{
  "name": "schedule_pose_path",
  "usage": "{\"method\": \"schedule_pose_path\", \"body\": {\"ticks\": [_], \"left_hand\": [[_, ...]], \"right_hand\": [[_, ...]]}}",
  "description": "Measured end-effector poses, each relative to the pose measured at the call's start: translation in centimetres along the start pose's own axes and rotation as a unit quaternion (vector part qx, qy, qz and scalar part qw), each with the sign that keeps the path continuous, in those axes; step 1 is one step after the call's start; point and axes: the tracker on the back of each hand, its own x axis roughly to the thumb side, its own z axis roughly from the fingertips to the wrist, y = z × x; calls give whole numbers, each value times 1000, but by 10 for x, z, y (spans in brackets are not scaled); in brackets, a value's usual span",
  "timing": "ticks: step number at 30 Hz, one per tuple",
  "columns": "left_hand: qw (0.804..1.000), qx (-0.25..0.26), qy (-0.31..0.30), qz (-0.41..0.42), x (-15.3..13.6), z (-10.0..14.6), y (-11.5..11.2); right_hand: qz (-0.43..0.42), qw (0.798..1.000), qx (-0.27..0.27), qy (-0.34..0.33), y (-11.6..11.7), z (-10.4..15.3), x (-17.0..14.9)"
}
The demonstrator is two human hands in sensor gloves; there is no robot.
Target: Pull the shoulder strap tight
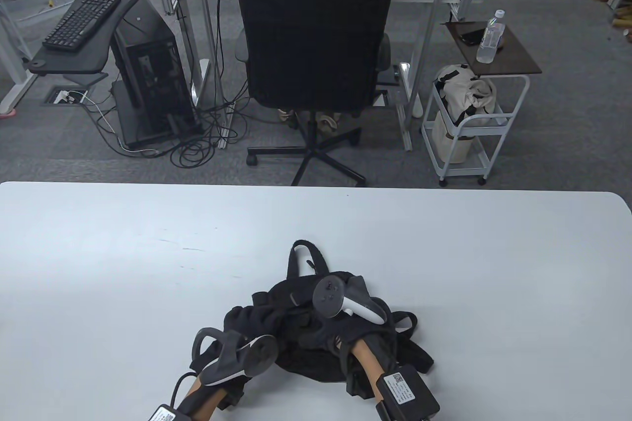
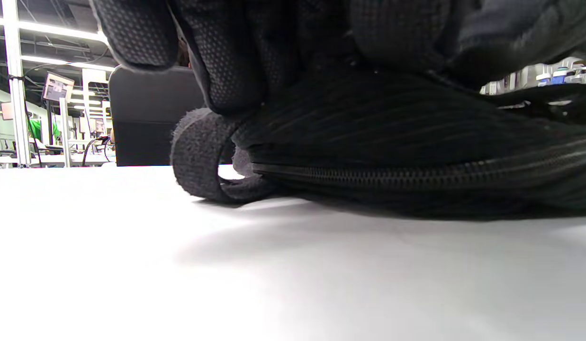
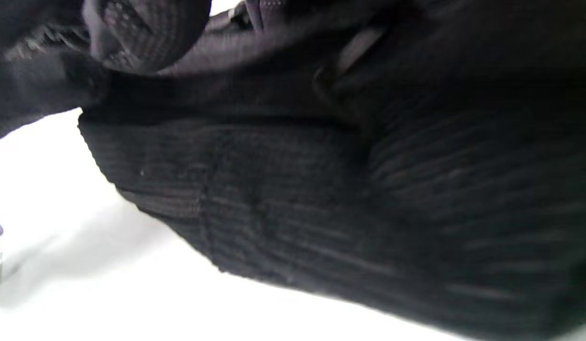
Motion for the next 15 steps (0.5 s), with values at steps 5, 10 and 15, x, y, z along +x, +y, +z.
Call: {"method": "schedule_pose_path", "body": {"ticks": [5,10,15], "left_hand": [[1000,0,-1,2,0,0,0],[1000,-5,4,25,-4,1,0],[1000,-5,4,29,-5,3,1]], "right_hand": [[-12,1000,0,-23,-3,-2,7],[-86,987,-25,-135,-25,14,17],[-132,978,-6,-160,-21,9,6]]}}
